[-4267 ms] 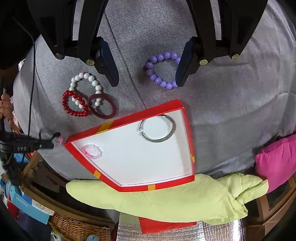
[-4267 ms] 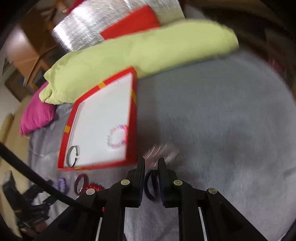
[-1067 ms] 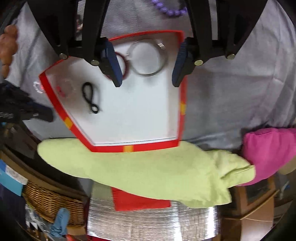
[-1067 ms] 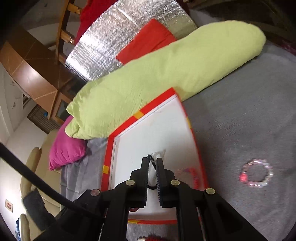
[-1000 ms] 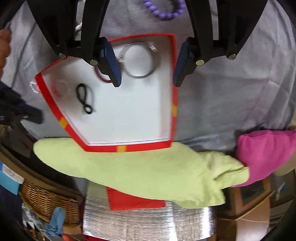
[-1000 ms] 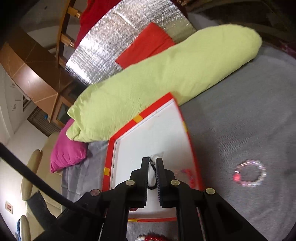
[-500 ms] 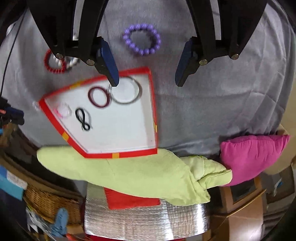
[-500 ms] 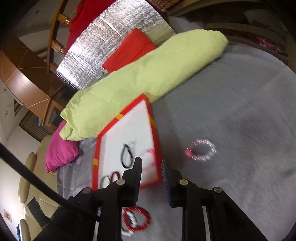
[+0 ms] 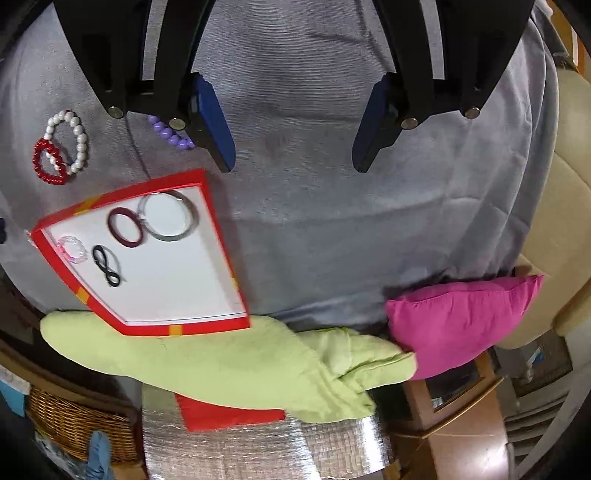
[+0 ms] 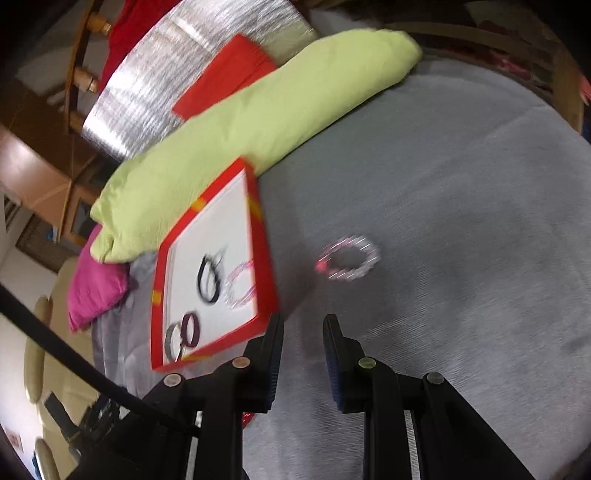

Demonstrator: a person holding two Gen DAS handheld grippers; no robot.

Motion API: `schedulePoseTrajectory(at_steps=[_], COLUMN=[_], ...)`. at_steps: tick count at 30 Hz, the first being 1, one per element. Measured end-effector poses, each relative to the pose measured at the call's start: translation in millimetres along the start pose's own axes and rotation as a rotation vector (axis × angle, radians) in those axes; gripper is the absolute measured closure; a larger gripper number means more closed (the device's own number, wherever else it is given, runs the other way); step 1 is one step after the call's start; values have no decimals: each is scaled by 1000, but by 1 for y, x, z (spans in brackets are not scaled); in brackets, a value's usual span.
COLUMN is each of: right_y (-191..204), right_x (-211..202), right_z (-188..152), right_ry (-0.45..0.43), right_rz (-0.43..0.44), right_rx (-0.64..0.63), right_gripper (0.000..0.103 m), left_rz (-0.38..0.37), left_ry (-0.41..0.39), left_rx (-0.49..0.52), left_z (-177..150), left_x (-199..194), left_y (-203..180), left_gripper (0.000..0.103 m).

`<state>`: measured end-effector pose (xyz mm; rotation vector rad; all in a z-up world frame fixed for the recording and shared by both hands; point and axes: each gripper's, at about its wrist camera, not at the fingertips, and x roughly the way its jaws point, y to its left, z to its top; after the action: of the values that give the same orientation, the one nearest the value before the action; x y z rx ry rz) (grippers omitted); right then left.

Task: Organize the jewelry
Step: 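Move both tools back toward the white and red bead bracelets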

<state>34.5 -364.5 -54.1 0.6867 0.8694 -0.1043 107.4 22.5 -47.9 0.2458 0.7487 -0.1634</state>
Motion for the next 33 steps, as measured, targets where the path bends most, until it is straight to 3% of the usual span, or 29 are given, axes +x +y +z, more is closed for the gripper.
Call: schedulePoseTrajectory(at_steps=[5, 13, 33], right_y=[34, 51, 55], right_x=[21, 39, 50], right_z=[-15, -28, -37], right_ry=[80, 155, 231], right_rz=[7, -24, -27], right_rx=[-110, -195, -235], right_gripper=[78, 77, 77], left_rz=[2, 1, -33], left_ry=[-27, -17, 12], left_rx=[91, 198, 242], left_z=[3, 2, 0], left_x=[-6, -10, -5], left_y=[-30, -59, -85], left_gripper=[35, 35, 34])
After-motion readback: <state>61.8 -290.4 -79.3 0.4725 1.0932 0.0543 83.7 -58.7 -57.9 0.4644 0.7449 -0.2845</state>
